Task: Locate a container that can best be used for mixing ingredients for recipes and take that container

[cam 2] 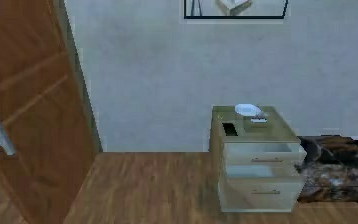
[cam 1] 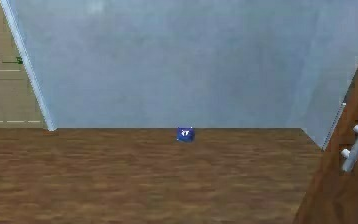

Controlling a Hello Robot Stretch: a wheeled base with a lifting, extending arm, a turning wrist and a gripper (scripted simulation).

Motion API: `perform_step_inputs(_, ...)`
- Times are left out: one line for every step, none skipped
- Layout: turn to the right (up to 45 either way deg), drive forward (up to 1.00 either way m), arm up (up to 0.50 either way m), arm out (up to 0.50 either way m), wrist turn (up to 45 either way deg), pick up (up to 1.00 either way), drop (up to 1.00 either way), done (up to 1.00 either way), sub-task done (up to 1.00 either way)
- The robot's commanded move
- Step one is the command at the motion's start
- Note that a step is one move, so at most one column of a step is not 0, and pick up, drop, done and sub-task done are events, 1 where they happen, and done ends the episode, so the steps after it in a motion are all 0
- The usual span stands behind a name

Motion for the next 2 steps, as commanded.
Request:
perform_step_inputs(-45.0, 0.0, 0.0, 0.0, 0.0, 0.0, 0.0, 0.0, 0.0)
perform_step_inputs(-45.0, 0.0, 0.0, 0.0, 0.0, 0.0, 0.0, 0.0, 0.0)
